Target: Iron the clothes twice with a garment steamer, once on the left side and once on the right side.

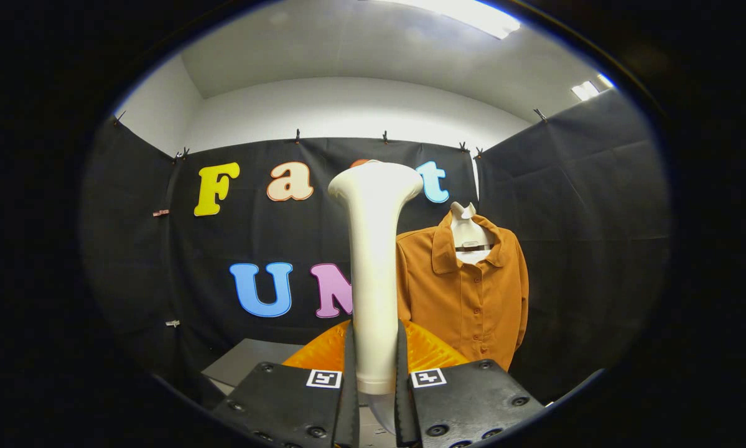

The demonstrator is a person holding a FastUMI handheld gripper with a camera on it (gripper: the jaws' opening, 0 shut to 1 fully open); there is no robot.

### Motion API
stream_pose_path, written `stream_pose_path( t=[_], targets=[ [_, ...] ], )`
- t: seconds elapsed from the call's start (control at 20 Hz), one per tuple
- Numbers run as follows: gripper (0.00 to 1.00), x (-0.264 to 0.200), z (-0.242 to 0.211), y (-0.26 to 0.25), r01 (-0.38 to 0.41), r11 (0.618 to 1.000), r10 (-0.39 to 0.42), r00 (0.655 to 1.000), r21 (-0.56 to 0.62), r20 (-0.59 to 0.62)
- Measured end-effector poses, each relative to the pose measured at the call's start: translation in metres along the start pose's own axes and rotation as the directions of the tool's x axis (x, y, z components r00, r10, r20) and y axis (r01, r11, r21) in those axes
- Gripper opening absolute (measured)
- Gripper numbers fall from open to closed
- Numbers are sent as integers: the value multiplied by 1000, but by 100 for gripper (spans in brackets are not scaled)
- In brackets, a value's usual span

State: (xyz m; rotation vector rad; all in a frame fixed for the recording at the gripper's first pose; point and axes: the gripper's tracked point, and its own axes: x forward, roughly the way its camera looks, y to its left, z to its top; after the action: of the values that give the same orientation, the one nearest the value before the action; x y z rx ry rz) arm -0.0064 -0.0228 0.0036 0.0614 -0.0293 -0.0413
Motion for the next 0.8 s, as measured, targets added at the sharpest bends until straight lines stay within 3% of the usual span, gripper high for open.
stream_pose_path(
  t=[0.8],
  targets=[
    [26, 6, -6, 12, -1, 1000, 1, 1000, -9, -15]
  ],
)
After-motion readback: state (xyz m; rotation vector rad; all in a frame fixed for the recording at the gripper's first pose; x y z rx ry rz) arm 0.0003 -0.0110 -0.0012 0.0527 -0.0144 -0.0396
